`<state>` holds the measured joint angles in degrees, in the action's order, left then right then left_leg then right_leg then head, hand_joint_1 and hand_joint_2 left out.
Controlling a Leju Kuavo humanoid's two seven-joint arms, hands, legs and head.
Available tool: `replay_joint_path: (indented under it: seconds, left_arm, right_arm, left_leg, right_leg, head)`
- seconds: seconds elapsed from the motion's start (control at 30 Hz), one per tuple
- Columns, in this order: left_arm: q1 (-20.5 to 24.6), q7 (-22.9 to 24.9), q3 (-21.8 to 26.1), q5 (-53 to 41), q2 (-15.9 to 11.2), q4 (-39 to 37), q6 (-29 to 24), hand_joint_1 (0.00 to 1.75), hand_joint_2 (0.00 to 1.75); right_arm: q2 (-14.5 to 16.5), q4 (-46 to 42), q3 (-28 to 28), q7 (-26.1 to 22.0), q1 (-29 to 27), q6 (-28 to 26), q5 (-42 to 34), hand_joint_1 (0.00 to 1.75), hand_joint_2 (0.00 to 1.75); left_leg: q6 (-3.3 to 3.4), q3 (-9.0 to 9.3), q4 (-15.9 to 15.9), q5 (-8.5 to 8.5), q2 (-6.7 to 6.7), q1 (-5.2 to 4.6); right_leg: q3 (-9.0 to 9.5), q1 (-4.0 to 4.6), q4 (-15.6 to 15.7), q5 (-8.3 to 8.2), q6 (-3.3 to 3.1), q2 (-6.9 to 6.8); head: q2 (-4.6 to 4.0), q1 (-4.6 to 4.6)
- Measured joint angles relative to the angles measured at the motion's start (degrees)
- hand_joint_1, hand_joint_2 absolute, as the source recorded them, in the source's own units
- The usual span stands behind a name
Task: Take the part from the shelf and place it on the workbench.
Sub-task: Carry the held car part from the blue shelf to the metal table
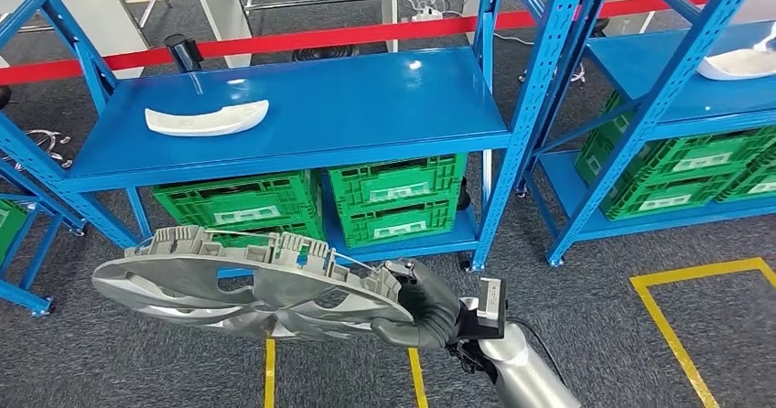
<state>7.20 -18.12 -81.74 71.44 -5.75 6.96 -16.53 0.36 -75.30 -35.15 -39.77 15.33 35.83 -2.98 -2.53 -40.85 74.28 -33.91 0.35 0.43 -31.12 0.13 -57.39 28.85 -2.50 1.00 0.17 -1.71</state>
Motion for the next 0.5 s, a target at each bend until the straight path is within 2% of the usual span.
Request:
replay_joint_path:
  seconds: [0.03,0.07,0.13,0.17,0.2,0.23,0.3,0.33,0.37,0.43,0.47,0.5]
  left_arm:
    - [0.01,0.04,-0.01,0.01,-0.03,-0.01,-0.02,0.0,1.75]
    - [0.04,0.08,-0.02,0.01,-0.09,-0.01,-0.08,0.0,1.75]
    - [0.15,0.14,-0.03,0.01,-0.24,-0.02,-0.27,0.0,1.75]
    - [0.23,0.16,-0.05,0.01,-0.3,-0.02,-0.38,0.0,1.75]
    - [0.35,0.16,-0.07,0.01,-0.34,-0.03,-0.46,0.0,1.75]
    - [0.48,0.18,-0.12,0.01,-0.35,-0.03,-0.54,0.0,1.75]
    - [0.86,0.34,-0.36,-0.02,-0.27,0.0,-0.69,0.0,1.75]
    - [1.06,0.46,-0.52,-0.05,-0.23,0.02,-0.76,0.0,1.75]
    - [1.25,0.62,-0.69,-0.08,-0.2,0.03,-0.83,0.0,1.75]
    - [1.46,0.88,-0.89,-0.12,-0.23,0.0,-0.93,0.0,1.75]
    - [1.51,0.97,-0.95,-0.13,-0.26,-0.02,-0.99,0.0,1.75]
    - [1.6,1.02,-1.0,-0.13,-0.28,-0.04,-1.08,0.0,1.75]
  right_arm:
    - [-0.02,-0.01,0.0,0.01,-0.23,-0.01,0.02,1.75,1.75]
    - [-0.03,-0.06,0.0,0.02,-0.42,-0.01,0.05,1.75,1.75]
    - [-0.03,-0.3,0.0,0.01,-0.56,-0.02,0.18,1.75,1.75]
    - [-0.03,-0.5,0.0,0.01,-0.56,-0.06,0.28,1.75,1.75]
    - [-0.03,-0.73,0.0,0.0,-0.59,-0.11,0.36,1.75,1.75]
    - [-0.06,-0.96,0.03,-0.01,-0.65,-0.2,0.42,1.75,1.75]
    - [-0.22,-1.45,0.13,-0.01,-0.93,-0.38,0.49,1.75,1.75]
    - [-0.36,-1.69,0.2,-0.01,-1.07,-0.49,0.54,1.75,1.75]
    - [-0.46,-1.93,0.26,-0.01,-1.19,-0.62,0.62,1.75,1.75]
    - [-0.63,-2.28,0.32,-0.02,-1.41,-0.92,0.86,1.75,1.75]
    - [-0.69,-2.4,0.33,-0.03,-1.6,-1.1,1.03,1.75,1.75]
    - [-0.78,-2.5,0.34,-0.02,-1.87,-1.28,1.21,1.75,1.75]
  left_leg:
    - [0.0,0.88,-0.6,0.75,-0.07,0.04]
    - [0.07,2.84,-3.44,2.32,-0.3,0.1]
    - [0.4,7.9,-11.69,4.85,-2.38,0.28]
    - [0.59,9.58,-14.61,5.35,-3.53,0.33]
    - [0.85,10.45,-16.2,5.26,-4.31,0.3]
    - [1.09,10.63,-16.51,5.12,-4.34,0.21]
    - [1.81,10.42,-16.94,5.34,-3.1,0.29]
    - [2.21,10.35,-17.12,5.52,-2.44,0.42]
    - [2.6,10.28,-17.3,5.7,-1.73,0.56]
    - [3.01,9.97,-17.25,5.83,-0.25,0.52]
    - [3.04,9.77,-17.1,5.84,0.52,0.46]
    - [3.05,9.6,-16.95,5.83,1.26,0.42]
  right_leg:
    - [-0.3,-0.03,-0.13,-0.18,0.11,0.52]
    - [-0.51,-0.07,-0.27,-0.33,0.26,1.06]
    - [-0.85,-0.17,-0.47,-0.58,0.66,2.05]
    - [-1.06,-0.23,-0.53,-0.76,0.97,2.5]
    - [-1.32,-0.3,-0.56,-0.97,1.33,2.98]
    - [-1.59,-0.34,-0.53,-1.22,1.75,3.5]
    - [-2.04,-0.28,-0.63,-1.48,2.51,4.15]
    - [-2.52,-0.2,-1.34,-1.01,2.79,3.58]
    - [-3.49,-0.13,-3.19,0.15,3.04,2.57]
    - [-6.94,-0.19,-10.34,3.95,3.45,0.28]
    - [-8.79,-0.28,-14.26,5.55,3.65,-0.2]
    - [-9.95,-0.37,-16.82,6.25,3.77,-0.41]
  head:
    - [0.0,-0.04]
    - [0.0,-0.1]
    - [0.0,-0.17]
    - [0.0,-0.2]
    - [0.0,-0.25]
    - [0.0,-0.27]
    - [0.0,-0.33]
    - [0.0,-0.14]
    - [0.0,0.12]
    - [0.0,0.65]
    - [0.0,0.75]
    - [0.0,0.78]
